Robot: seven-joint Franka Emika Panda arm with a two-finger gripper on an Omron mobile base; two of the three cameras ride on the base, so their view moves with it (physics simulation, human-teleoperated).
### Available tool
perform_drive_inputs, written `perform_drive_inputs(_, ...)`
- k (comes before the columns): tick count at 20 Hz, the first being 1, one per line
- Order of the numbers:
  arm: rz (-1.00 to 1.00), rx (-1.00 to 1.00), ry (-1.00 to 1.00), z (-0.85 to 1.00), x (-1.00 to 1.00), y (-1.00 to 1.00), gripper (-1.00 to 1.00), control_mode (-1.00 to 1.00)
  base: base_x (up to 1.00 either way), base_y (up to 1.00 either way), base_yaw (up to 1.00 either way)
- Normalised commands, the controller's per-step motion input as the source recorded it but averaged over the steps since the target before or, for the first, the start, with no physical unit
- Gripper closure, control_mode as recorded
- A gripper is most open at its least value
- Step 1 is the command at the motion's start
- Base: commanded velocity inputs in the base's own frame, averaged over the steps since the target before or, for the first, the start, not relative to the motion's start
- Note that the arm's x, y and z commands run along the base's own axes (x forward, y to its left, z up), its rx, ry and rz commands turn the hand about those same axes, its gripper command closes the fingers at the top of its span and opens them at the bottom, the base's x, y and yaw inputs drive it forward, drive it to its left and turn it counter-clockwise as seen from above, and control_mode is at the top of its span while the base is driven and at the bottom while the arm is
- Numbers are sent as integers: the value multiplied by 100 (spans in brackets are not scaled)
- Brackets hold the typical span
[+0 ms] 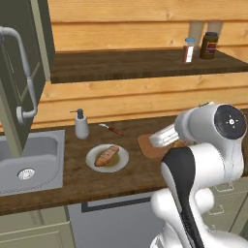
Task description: From the different types of pastries on the counter, select a croissant and place it on the cutting board. Then retrieve a jar of jam from the cabinet and place it alongside the croissant on the cutting board.
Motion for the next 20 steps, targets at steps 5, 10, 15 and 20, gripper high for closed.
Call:
perform_drive_inputs(5, 0, 2, -60, -6, -100, 3, -100, -100, 0, 0, 0)
perform_drive_inputs(10, 12, 16, -47, -24, -92, -33, -100, -100, 0, 0, 0)
perform_drive_inputs(15, 18, 19, -15, -15, -68, -29, -100, -100, 0, 0, 0)
perform_drive_inputs(20, -1, 1, 0, 0, -4, -2, -100, -100, 0, 0, 0)
